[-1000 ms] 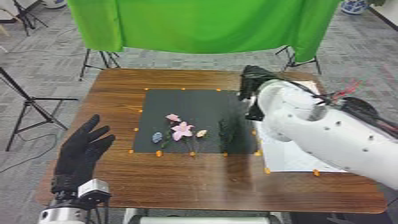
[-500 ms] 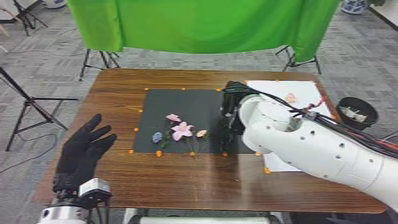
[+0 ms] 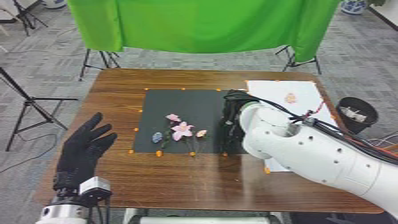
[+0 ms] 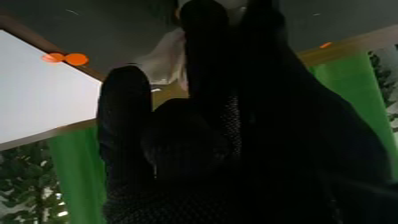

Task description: Arrange flowers

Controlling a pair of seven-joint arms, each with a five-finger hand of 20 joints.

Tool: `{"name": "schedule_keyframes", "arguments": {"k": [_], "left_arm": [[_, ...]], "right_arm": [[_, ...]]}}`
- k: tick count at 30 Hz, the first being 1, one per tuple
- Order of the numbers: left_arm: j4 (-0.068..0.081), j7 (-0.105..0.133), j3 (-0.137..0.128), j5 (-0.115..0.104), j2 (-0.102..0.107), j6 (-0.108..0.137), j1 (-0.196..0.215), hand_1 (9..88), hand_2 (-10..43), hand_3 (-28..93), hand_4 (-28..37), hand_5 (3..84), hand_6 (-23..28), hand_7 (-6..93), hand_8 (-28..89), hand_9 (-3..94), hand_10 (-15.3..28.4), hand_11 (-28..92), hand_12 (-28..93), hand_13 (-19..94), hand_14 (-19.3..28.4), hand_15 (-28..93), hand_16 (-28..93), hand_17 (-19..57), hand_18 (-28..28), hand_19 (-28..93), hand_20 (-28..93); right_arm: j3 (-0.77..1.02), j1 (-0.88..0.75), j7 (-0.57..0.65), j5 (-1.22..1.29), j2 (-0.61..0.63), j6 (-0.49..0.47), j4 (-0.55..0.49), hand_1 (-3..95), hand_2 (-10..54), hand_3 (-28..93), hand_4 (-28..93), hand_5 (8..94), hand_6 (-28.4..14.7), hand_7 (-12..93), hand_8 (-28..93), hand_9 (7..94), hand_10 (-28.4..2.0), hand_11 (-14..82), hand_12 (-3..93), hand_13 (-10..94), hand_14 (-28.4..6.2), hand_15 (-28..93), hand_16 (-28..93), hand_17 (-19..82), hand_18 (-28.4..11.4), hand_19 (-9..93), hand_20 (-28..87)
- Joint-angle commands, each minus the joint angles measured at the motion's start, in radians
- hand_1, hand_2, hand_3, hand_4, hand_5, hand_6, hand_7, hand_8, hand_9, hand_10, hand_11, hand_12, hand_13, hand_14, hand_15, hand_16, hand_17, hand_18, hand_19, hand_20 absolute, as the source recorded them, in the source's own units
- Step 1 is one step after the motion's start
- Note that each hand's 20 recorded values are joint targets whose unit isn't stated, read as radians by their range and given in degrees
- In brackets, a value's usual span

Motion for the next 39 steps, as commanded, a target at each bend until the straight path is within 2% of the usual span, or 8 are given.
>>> {"name": "schedule_keyframes", "arguments": {"k": [1,7,10,14,21,25,30,39], "left_arm": [[-0.003,-0.009,-0.007,0.007,-0.021,-0.007,0.023,30.0,7.0,66,-22.3,36.7,8.9,12.1,-9,31.7,18.0,32,12,22,24.5,64,-13,-10.2,19.2,44,16],[-0.005,-0.007,-0.003,0.005,-0.022,-0.003,0.027,30.2,7.2,66,-22.0,36.8,8.9,12.1,-9,31.7,18.0,32,12,22,24.5,64,-13,-10.2,19.2,44,16],[-0.007,0.009,0.004,-0.007,-0.017,0.006,0.034,30.5,7.2,66,-21.6,36.8,8.9,12.1,-9,31.7,18.0,32,12,22,24.4,64,-13,-10.2,19.2,44,16],[-0.007,0.011,0.005,-0.007,-0.017,0.009,0.035,30.6,7.3,66,-21.5,36.8,8.9,12.0,-9,31.7,18.1,32,12,22,24.4,64,-13,-10.3,19.3,44,16],[-0.012,0.018,-0.001,-0.011,-0.007,0.015,0.050,30.5,7.4,66,-21.4,36.8,8.9,12.1,-9,31.7,18.0,32,12,22,24.4,64,-13,-10.2,19.2,44,15],[-0.009,0.021,0.008,-0.012,-0.006,0.016,0.040,30.4,7.3,66,-21.5,36.8,8.9,12.1,-9,31.6,18.1,32,12,22,24.4,64,-13,-10.3,19.2,44,15],[-0.008,0.002,0.001,-0.002,-0.015,0.007,0.039,30.4,7.4,66,-21.5,36.8,8.9,12.2,-9,31.7,18.0,33,12,22,24.4,64,-13,-10.2,19.2,44,15],[-0.007,0.005,0.014,0.000,-0.010,0.009,0.030,30.4,7.4,66,-21.5,36.8,8.9,12.2,-9,31.7,18.0,33,12,22,24.5,64,-13,-10.2,19.3,44,15]], "right_arm": [[0.000,0.024,0.056,-0.038,0.016,-0.030,-0.029,53.1,-9.5,71,-26,67.8,-0.1,25,0,88.7,-9.5,13.1,28.0,85,-2.9,80,17,49,-17.1,93,11],[0.004,0.026,0.085,-0.024,0.033,-0.014,-0.050,43.2,-9.4,75,-23,65.0,-0.8,19,-7,88.1,-12.7,21.4,16.5,90,-0.5,76,17,57,-14.6,93,11],[0.034,0.018,0.078,-0.010,0.044,-0.021,-0.073,38.6,-7.8,74,-22,63.1,-1.4,18,-11,88.9,-13.7,21.0,15.6,91,0.4,74,17,59,-13.8,93,10],[0.099,0.014,0.048,0.012,0.090,-0.070,-0.144,36.1,-6.1,74,-22,60.4,-2.6,17,-11,88.4,-14.8,20.5,15.4,92,0.5,74,18,60,-13.6,93,9],[0.130,0.045,0.039,0.044,0.126,-0.150,-0.183,34.9,-4.8,72,-21,60.3,-3.3,15,-11,89.6,-15.1,20.5,15.3,93,0.4,73,18,61,-13.7,93,8],[0.128,0.033,0.048,0.075,0.124,-0.141,-0.172,34.8,-4.7,72,-21,60.7,-3.3,15,-10,89.5,-15.1,20.4,15.5,93,0.3,73,19,61,-13.9,93,8],[0.134,-0.005,0.056,0.094,0.102,-0.130,-0.163,34.8,-4.5,72,-21,61.1,-3.4,15,-10,89.3,-15.2,20.4,15.6,92,0.0,73,19,60,-14.0,93,8],[0.110,0.013,0.079,0.060,0.132,-0.096,-0.167,33.9,-2.2,72,-21,61.5,-3.4,15,-10,87.4,-15.7,20.4,15.5,90,-1.7,73,19,58,-14.3,93,3]]}}
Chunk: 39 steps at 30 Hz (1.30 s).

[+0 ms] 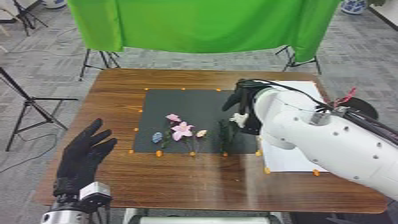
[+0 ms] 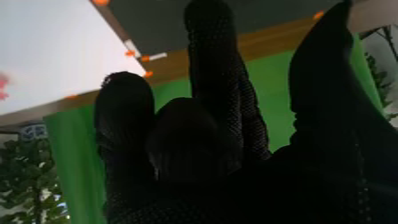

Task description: Arrange flowers

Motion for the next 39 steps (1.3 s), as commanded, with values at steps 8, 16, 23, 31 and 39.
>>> {"name": "schedule_keyframes", "arguments": {"k": [8,16,23,31,39], "left_arm": [[-0.005,-0.009,0.005,0.005,-0.003,0.002,0.004,30.4,7.4,66,-21.5,36.7,8.9,12.2,-9,31.7,18.1,32,12,22,24.5,64,-13,-10.2,19.3,44,15],[-0.005,0.003,0.010,-0.001,0.000,0.008,0.000,30.4,7.4,66,-21.5,36.8,8.9,12.2,-9,31.7,18.1,32,12,22,24.5,64,-13,-10.2,19.2,44,15],[-0.005,0.003,0.008,-0.002,0.002,0.008,-0.002,30.4,7.4,66,-21.5,36.7,8.9,12.3,-9,31.7,18.0,32,12,22,24.6,64,-13,-10.2,19.2,44,15],[-0.003,0.008,0.008,-0.007,0.003,0.009,-0.003,30.5,7.4,66,-21.5,36.8,8.9,12.3,-9,31.7,18.0,32,12,22,24.5,64,-13,-10.2,19.2,44,15],[-0.003,0.016,0.009,-0.013,0.005,0.012,0.001,30.5,7.4,66,-21.6,36.8,8.9,12.3,-9,31.7,18.0,32,12,22,24.4,64,-13,-10.2,19.2,44,15]], "right_arm": [[0.019,-0.018,0.078,-0.002,0.078,-0.021,-0.014,26.3,5.7,71,-20,62.4,-6.5,13,-10,87.4,-17.2,20.4,15.4,91,-2.5,74,19,59,-14.5,93,1],[0.067,-0.075,0.093,0.047,0.067,-0.103,-0.013,22.1,9.2,71,-19,65.6,-8.1,12,-9,87.8,-18.2,20.3,15.5,90,-4.0,75,19,59,-15.3,93,1],[0.061,-0.086,0.087,0.062,0.044,-0.092,0.000,21.0,11.0,69,-19,68.7,-8.2,12,-9,88.1,-18.2,20.6,15.8,89,-5.0,76,19,58,-16.2,93,2],[0.046,-0.076,0.082,0.074,0.012,-0.078,0.036,20.8,11.6,69,-19,68.7,-7.6,12,-10,87.6,-17.9,20.9,16.0,89,-5.2,76,19,57,-16.7,93,3],[0.047,-0.084,0.058,0.070,0.005,-0.062,0.025,20.4,11.9,69,-19,67.8,-7.2,12,-10,87.0,-17.9,21.2,16.2,88,-5.8,77,19,57,-17.0,93,3]]}}
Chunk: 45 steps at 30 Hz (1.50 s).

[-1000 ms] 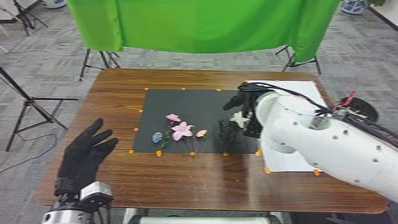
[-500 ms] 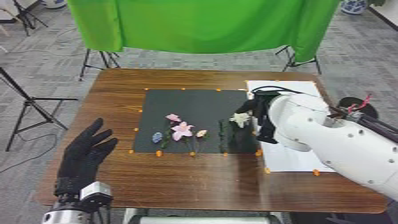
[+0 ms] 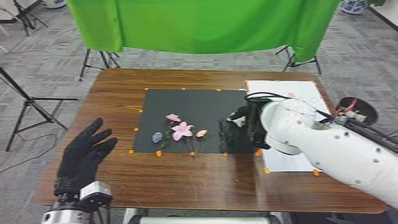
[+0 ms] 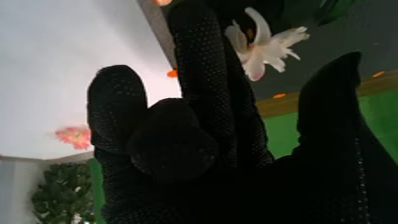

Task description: Arrange flowers

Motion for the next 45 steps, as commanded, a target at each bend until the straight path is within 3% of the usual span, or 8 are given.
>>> {"name": "schedule_keyframes", "arguments": {"k": [1,10,14,25,34,37,44,45], "left_arm": [[-0.003,0.010,-0.001,-0.009,0.002,0.011,0.010,30.5,7.4,66,-21.6,36.8,8.9,12.3,-9,31.7,18.0,32,12,22,24.5,64,-13,-10.2,19.2,44,15],[-0.004,0.008,0.003,-0.010,-0.004,0.013,0.019,30.6,7.4,66,-21.6,36.7,8.9,12.3,-9,31.6,18.0,33,12,22,24.5,64,-13,-10.2,19.3,44,15],[-0.007,0.032,0.006,-0.022,0.013,0.023,0.019,30.5,7.4,66,-21.6,36.7,8.9,12.3,-9,31.6,18.0,32,12,22,24.5,64,-13,-10.1,19.2,44,15],[0.001,0.023,0.025,-0.013,0.019,0.015,-0.011,30.4,7.4,66,-21.6,36.6,8.9,12.4,-9,31.6,18.1,33,12,22,24.5,64,-13,-10.2,19.2,44,15],[0.009,0.042,0.062,-0.025,0.043,0.009,-0.048,30.5,7.4,66,-21.8,36.7,8.9,12.3,-9,31.6,18.0,33,12,22,24.5,64,-13,-10.2,19.2,44,15],[0.014,0.028,0.066,-0.021,0.040,0.001,-0.062,30.4,7.4,66,-21.7,36.7,8.9,12.3,-9,31.6,18.0,33,12,22,24.4,64,-13,-10.1,19.2,44,15],[0.015,0.057,0.084,-0.050,0.063,0.009,-0.077,30.4,7.4,66,-21.6,36.6,8.9,12.3,-9,31.6,18.1,33,12,22,24.5,64,-13,-10.2,19.2,44,15],[0.015,0.040,0.079,-0.039,0.054,0.004,-0.081,30.4,7.4,66,-21.6,36.6,8.9,12.3,-9,31.6,18.1,32,12,22,24.4,64,-13,-10.2,19.2,44,15]], "right_arm": [[0.001,-0.002,-0.028,-0.015,-0.012,0.025,-0.018,20.4,11.9,69,-19,67.7,-6.8,12,-10,86.9,-18.0,21.2,16.2,88,-5.9,77,19,57,-17.0,93,3],[0.000,-0.001,-0.032,-0.084,0.043,0.055,-0.064,20.2,11.9,70,-19,65.0,-5.2,13,-10,86.5,-17.8,21.3,16.1,88,-5.9,78,18,56,-17.0,93,2],[0.004,0.015,-0.053,-0.121,0.087,0.058,-0.068,19.9,11.8,70,-19,65.0,-5.4,13,-10,86.5,-17.9,21.3,16.1,88,-5.9,78,18,56,-17.0,93,2],[-0.168,0.245,-0.112,-0.119,0.195,0.148,0.091,21.9,9.4,72,-19,55.4,-5.7,13,-9,65.8,-19.4,16.3,14.2,79,-8.9,78,17,49,-17.8,93,-9],[-0.225,0.323,-0.096,-0.144,0.244,0.162,0.178,22.5,7.9,74,-20,50.3,-5.3,13,-10,55.7,-19.2,11.7,13.3,75,-9.4,80,16,46,-17.7,93,-10],[-0.204,0.310,-0.094,-0.117,0.244,0.152,0.192,22.5,7.6,75,-20,48.8,-5.0,13,-10,53.8,-19.7,11.0,13.4,74,-9.5,81,15,45,-17.8,93,-11],[-0.086,0.232,-0.081,-0.069,0.171,0.014,0.254,18.8,8.7,75,-21,44.0,-2.4,12,-10,49.6,-20.5,8.9,13.3,73,-10.6,82,15,44,-18.8,93,-10],[-0.074,0.223,-0.075,-0.064,0.165,-0.006,0.260,18.4,8.8,75,-20,43.0,-1.9,12,-10,49.3,-20.7,8.6,13.2,73,-10.7,82,14,44,-19.1,93,-10]]}}
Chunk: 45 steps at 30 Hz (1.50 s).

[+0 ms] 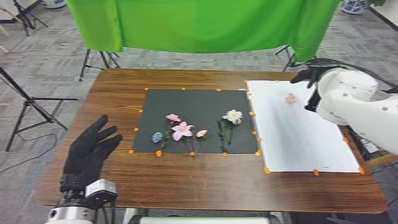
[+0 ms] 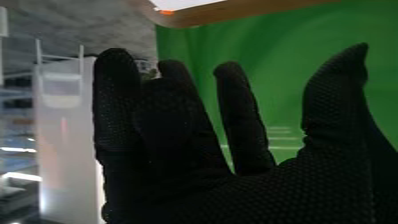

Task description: Arrange flowers

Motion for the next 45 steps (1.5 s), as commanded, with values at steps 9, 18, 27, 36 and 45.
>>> {"name": "schedule_keyframes", "arguments": {"k": [9,18,27,36,45], "left_arm": [[0.008,-0.006,0.013,-0.016,0.002,-0.013,-0.026,30.5,7.4,66,-21.6,36.6,8.8,12.4,-9,31.6,18.0,33,12,22,24.4,64,-13,-10.2,19.2,44,15],[0.012,0.004,0.018,-0.018,-0.004,-0.017,-0.040,30.6,7.4,66,-21.6,36.5,8.8,12.5,-9,31.6,18.0,33,12,22,24.4,64,-14,-10.2,19.2,44,15],[0.017,-0.012,0.013,-0.007,-0.007,-0.029,-0.051,30.7,7.4,66,-21.6,36.6,8.9,12.8,-9,31.8,18.0,33,11,22,24.4,64,-14,-10.0,19.2,45,15],[0.019,-0.043,-0.002,0.022,-0.033,-0.040,-0.044,30.7,7.4,66,-21.6,36.6,8.8,12.7,-9,31.8,17.9,33,11,22,24.4,64,-14,-10.0,19.2,45,15],[0.016,-0.059,-0.004,0.031,-0.044,-0.041,-0.037,30.7,7.4,66,-21.6,36.5,8.9,12.7,-9,31.8,17.9,33,11,23,24.4,64,-14,-10.0,19.1,45,15]], "right_arm": [[0.152,-0.109,0.040,0.072,-0.122,-0.226,0.107,16.4,8.6,78,-20,23.5,2.7,12,-11,48.6,-24.6,6.6,11.7,75,-11.9,82,13,47,-20.5,93,-8],[0.173,-0.137,0.059,0.084,-0.163,-0.267,0.148,17.2,8.7,78,-20,20.7,3.7,13,-11,52.7,-24.3,8.2,11.7,77,-11.2,82,13,49,-20.2,93,-8],[0.171,-0.146,0.070,0.079,-0.164,-0.257,0.172,16.8,9.3,78,-20,25.1,2.7,13,-11,55.0,-21.8,11.0,13.1,78,-10.6,84,15,49,-19.8,93,-6],[0.163,-0.144,0.056,0.054,-0.166,-0.276,0.167,16.9,9.5,78,-20,29.4,2.0,12,-11,55.2,-20.4,11.1,13.2,78,-10.1,86,15,50,-19.4,93,-5],[0.184,-0.206,0.006,-0.006,-0.145,-0.337,0.067,18.0,8.8,77,-20,33.3,2.5,12,-10,54.9,-21.1,10.8,13.5,77,-10.1,86,16,49,-19.1,93,-7]]}}
